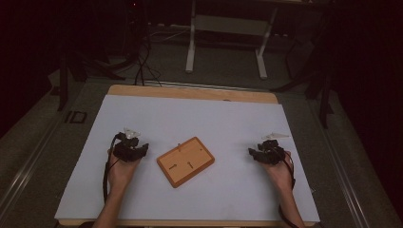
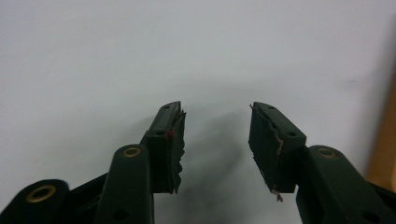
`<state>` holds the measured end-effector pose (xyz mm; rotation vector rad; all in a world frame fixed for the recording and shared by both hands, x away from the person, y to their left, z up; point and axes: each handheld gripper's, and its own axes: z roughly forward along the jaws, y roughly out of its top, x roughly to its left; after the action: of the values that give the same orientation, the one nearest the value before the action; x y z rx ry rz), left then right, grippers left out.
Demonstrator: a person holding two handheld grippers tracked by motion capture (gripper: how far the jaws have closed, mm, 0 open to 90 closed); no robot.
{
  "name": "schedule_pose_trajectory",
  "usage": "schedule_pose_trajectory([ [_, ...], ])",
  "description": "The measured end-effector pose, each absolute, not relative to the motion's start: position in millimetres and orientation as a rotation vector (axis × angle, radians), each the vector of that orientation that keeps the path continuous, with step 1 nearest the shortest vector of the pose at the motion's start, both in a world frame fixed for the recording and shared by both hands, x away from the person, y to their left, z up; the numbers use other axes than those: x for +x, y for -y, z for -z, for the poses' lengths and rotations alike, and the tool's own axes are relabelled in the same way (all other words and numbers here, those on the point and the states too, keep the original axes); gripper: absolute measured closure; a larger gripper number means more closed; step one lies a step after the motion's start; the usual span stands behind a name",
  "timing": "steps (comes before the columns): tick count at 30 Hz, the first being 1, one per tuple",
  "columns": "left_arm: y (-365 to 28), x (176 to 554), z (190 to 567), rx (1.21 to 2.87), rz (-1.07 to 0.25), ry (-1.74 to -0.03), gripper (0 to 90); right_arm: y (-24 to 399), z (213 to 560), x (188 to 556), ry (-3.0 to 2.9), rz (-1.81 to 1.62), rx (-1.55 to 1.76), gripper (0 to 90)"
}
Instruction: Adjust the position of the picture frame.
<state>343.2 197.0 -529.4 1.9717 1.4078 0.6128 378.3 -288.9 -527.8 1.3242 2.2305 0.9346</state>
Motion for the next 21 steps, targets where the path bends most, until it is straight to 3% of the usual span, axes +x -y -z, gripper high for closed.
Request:
schedule_pose_trajectory([
  [21, -177, 335, 505, 1.962, -0.469, -1.250, 57.1, 275, 515, 368, -2.270, -0.938, 1.196, 51.0],
])
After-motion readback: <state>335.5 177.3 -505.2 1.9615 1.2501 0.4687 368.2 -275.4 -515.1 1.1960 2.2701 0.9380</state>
